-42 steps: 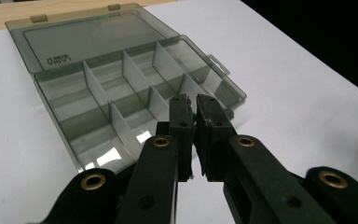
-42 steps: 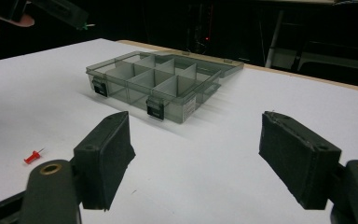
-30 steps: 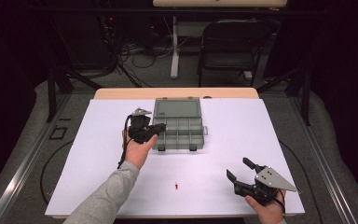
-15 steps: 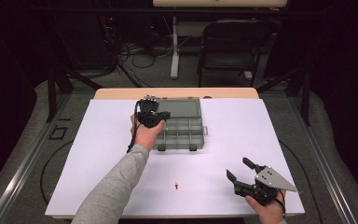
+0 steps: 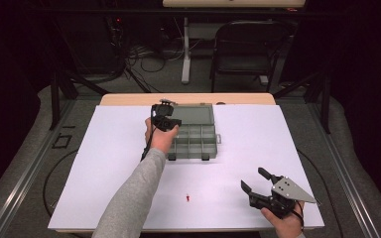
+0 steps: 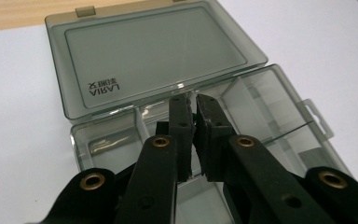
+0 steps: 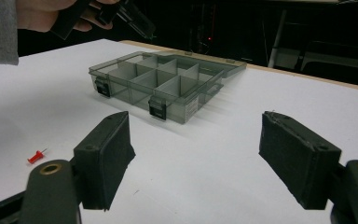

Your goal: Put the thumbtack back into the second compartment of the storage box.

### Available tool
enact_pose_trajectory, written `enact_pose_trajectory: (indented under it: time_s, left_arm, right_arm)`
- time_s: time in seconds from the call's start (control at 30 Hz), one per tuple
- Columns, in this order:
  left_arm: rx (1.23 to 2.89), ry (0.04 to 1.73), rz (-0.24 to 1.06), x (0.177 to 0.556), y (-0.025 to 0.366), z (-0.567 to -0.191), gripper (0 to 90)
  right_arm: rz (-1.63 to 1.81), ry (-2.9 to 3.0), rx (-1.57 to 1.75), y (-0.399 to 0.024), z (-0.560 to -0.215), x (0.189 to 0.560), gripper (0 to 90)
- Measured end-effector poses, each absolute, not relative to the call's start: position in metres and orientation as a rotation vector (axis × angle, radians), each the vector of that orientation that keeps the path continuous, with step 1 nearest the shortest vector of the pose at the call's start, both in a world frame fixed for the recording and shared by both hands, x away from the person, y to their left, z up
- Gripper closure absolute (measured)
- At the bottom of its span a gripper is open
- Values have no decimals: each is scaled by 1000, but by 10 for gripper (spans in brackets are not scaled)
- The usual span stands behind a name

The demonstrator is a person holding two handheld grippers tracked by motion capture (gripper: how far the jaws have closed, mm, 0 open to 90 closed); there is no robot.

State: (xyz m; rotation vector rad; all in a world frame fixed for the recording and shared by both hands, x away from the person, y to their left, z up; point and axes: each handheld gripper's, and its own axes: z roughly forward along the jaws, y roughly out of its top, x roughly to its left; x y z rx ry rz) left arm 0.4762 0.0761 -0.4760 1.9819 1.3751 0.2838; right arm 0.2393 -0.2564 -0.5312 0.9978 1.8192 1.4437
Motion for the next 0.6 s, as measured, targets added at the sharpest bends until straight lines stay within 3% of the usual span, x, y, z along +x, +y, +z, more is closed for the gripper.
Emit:
enact_pose_trajectory:
  time_s: [0.6]
  left_arm:
    - [2046, 1433, 277, 480, 60, -500, 851]
  right_arm:
    - [1442, 1830, 992, -256, -531, 239, 244]
